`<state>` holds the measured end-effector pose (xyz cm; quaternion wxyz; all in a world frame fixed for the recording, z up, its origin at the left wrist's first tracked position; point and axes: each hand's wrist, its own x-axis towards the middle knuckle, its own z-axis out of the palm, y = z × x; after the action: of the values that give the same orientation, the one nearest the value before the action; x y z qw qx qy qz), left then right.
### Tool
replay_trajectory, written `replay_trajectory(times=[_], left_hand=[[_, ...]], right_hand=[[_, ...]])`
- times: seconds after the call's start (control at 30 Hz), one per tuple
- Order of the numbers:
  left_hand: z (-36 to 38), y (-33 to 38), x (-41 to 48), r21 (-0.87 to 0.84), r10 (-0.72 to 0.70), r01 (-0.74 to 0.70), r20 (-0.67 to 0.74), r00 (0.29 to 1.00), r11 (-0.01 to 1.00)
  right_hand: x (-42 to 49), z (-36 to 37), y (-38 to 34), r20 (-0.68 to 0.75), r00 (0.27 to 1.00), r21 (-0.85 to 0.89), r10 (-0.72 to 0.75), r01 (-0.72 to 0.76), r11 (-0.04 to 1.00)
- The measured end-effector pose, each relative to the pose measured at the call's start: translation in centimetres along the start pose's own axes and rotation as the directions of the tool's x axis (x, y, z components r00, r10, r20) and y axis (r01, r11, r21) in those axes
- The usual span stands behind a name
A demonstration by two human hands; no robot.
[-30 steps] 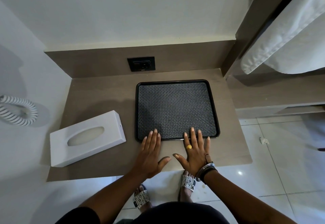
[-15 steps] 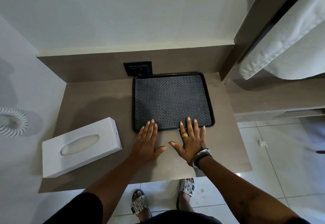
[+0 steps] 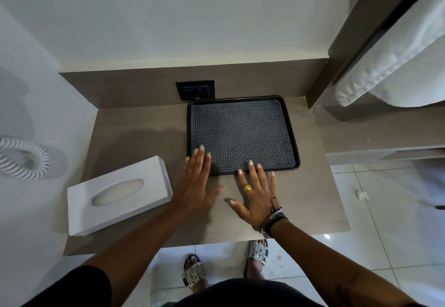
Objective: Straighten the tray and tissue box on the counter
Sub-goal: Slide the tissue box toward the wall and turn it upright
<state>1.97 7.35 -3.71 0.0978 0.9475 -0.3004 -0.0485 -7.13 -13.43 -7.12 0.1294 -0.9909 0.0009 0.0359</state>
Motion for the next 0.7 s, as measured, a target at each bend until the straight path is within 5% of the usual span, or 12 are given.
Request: replay_trajectory(times=[0.17, 0.43, 0.7], left_hand=[[-4.3, -6.6, -2.2, 0.058, -0.024, 0.025, -0.030, 0.999, 0.998], [-7.2, -19.6, -9.5, 0.238, -0.195, 0.104, 0.402, 0.895, 0.966], [-6.4, -21.5, -10.9, 0.235, -0.186, 0.109, 0.333, 0.924, 0.966]], right_hand=[[-0.5, 1.2, -6.2, 0.069, 0.976, 0.024, -0.205, 0.204, 0.979], [0.6, 4.1, -14.3, 0.265, 0.944, -0.054, -0.197, 0.219, 0.974], [1.0, 5.1, -16.9, 0.233, 0.965, -0.095, -0.122, 0.147, 0.985]])
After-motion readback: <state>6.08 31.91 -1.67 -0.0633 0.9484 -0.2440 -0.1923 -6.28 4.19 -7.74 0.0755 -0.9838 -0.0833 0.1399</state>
